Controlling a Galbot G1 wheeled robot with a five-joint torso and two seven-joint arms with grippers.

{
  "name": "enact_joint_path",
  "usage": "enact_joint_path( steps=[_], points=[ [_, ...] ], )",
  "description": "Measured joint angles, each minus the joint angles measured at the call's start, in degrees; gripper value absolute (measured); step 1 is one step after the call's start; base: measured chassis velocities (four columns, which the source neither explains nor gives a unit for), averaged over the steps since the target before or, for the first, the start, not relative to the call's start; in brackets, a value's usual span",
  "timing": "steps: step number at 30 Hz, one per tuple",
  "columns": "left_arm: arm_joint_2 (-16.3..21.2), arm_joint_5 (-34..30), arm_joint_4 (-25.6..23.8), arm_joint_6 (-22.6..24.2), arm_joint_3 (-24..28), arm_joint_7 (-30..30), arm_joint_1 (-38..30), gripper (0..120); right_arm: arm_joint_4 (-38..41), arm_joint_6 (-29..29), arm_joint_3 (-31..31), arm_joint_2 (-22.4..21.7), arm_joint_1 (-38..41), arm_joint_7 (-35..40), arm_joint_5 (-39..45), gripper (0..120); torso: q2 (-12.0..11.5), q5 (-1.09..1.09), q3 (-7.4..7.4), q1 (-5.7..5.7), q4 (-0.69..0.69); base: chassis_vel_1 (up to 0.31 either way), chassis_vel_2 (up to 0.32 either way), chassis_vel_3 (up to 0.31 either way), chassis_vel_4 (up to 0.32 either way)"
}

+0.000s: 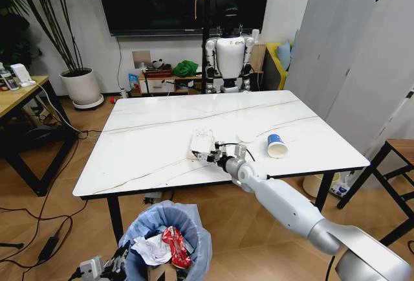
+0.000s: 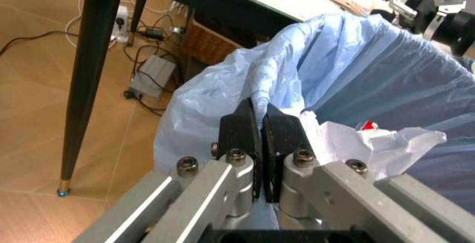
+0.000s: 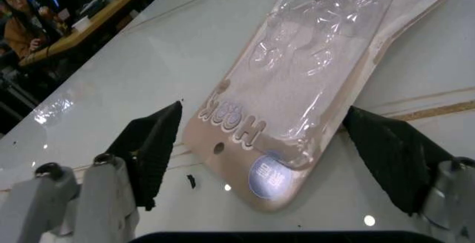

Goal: Pick up the trash bin and place the trash from the table into it.

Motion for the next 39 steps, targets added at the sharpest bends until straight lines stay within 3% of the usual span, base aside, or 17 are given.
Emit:
enact_joint_path(
  steps=[19, 23, 39],
  points=[
    [-0.2, 0.1, 0.1, 0.0, -0.1, 0.0, -0.1, 0, -0.4, 0.3, -0.5, 0.6, 0.3, -0.4, -0.3, 10, 0.0, 0.00, 0.00, 0.01, 0.00, 0.000, 0.000, 0.000, 0.000],
    [-0.2, 0.1, 0.1, 0.0, -0.2, 0.0, -0.1, 0, -0.3, 0.3, -0.6, 0.6, 0.3, -0.6, -0.3, 0, 0.0, 0.00, 0.00, 0.01, 0.00, 0.000, 0.000, 0.000, 0.000],
    [-0.6, 0.4, 0.1, -0.1, 0.5, 0.0, -0.6, 0, 4.4, 0.8, -0.6, -1.9, -0.9, -1.3, 0.5, 0, 0.0, 0.01, 0.00, 0.01, 0.00, 0.000, 0.000, 0.000, 0.000]
  ],
)
